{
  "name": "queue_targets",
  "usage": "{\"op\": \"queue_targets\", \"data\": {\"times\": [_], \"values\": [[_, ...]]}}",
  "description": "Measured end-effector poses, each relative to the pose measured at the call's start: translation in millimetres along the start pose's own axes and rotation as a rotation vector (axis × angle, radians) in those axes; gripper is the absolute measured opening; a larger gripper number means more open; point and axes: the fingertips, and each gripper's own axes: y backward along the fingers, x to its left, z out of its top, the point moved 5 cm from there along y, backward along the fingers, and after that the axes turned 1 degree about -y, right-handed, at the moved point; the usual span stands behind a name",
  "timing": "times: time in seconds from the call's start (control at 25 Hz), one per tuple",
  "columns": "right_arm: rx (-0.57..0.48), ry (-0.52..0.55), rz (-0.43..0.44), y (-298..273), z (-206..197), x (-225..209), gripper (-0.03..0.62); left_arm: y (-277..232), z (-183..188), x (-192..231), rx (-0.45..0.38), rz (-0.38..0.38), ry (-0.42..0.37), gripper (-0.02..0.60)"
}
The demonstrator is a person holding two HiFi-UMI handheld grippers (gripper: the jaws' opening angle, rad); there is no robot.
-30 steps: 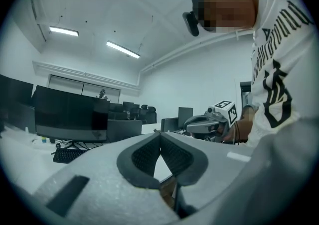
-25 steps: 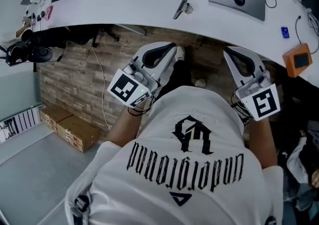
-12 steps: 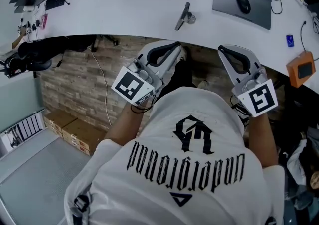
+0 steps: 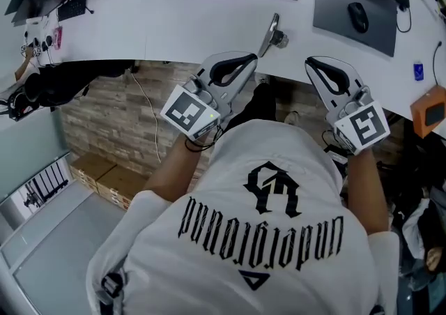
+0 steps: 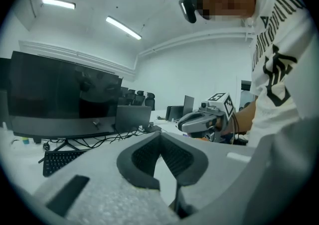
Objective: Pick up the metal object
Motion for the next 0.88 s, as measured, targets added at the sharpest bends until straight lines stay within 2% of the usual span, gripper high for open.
{"op": "queue_targets", "data": {"times": [0.4, 0.56, 0.72, 0.88], "values": [[0.093, -0.227, -0.017, -65.9, -47.7, -44.7, 0.022, -29.2, -42.8, 67.7, 0.090, -0.061, 0.031, 0.015], [0.156, -0.309, -0.043, -85.0, -77.3, -61.1, 0.092, -41.6, -62.1, 86.4, 0.117, -0.074, 0.050, 0.015], [0.229, -0.376, -0.048, -106.5, -115.2, -79.5, 0.122, -58.6, -87.2, 102.7, 0.150, -0.081, 0.085, 0.015], [0.270, -0.513, -0.070, -126.0, -151.7, -97.5, 0.137, -72.9, -109.7, 113.6, 0.172, -0.091, 0.118, 0.015]]}}
